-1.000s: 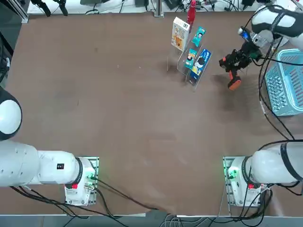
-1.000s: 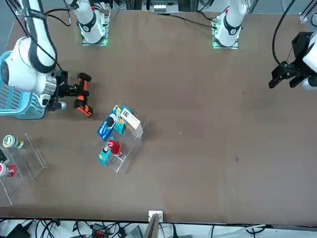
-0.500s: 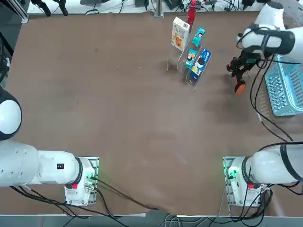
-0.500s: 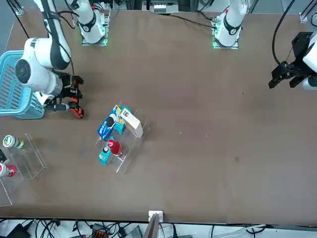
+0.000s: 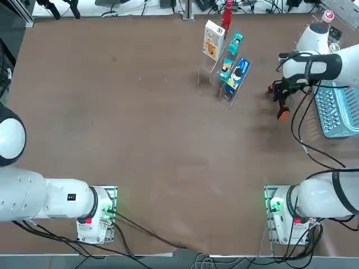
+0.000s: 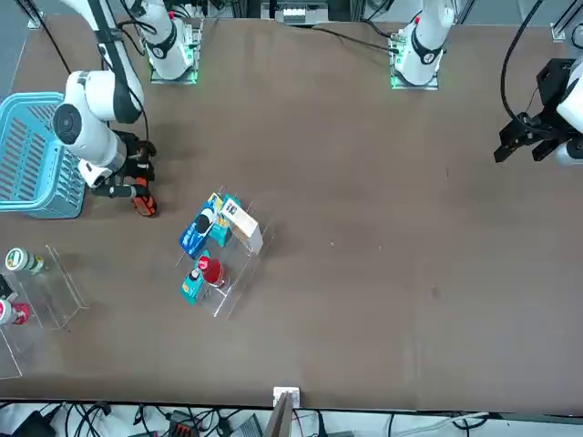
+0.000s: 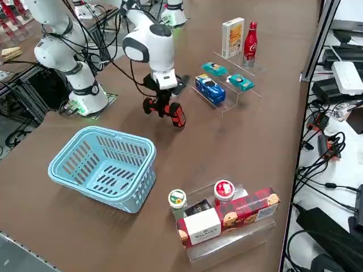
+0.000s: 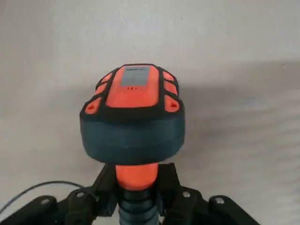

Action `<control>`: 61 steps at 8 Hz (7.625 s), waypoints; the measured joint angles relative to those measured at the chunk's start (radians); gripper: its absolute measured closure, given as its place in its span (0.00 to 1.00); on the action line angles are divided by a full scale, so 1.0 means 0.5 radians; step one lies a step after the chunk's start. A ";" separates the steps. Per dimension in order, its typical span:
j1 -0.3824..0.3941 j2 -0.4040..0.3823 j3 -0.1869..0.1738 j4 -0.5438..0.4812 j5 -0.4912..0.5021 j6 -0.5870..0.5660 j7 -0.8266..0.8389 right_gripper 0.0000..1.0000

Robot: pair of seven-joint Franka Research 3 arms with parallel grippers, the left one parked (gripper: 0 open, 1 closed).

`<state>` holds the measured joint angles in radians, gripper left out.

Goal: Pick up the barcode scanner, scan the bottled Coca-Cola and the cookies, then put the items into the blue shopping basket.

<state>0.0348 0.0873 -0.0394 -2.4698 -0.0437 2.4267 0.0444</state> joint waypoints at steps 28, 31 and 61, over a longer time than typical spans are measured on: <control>0.747 0.910 0.017 2.592 0.208 -0.979 0.156 0.00; 0.759 0.982 0.017 2.616 0.208 -0.839 0.164 0.00; -0.090 0.277 -0.190 2.248 0.078 -1.881 -1.213 0.60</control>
<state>-0.0104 0.2258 -0.1342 -1.3458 -0.0045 1.4862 -0.5619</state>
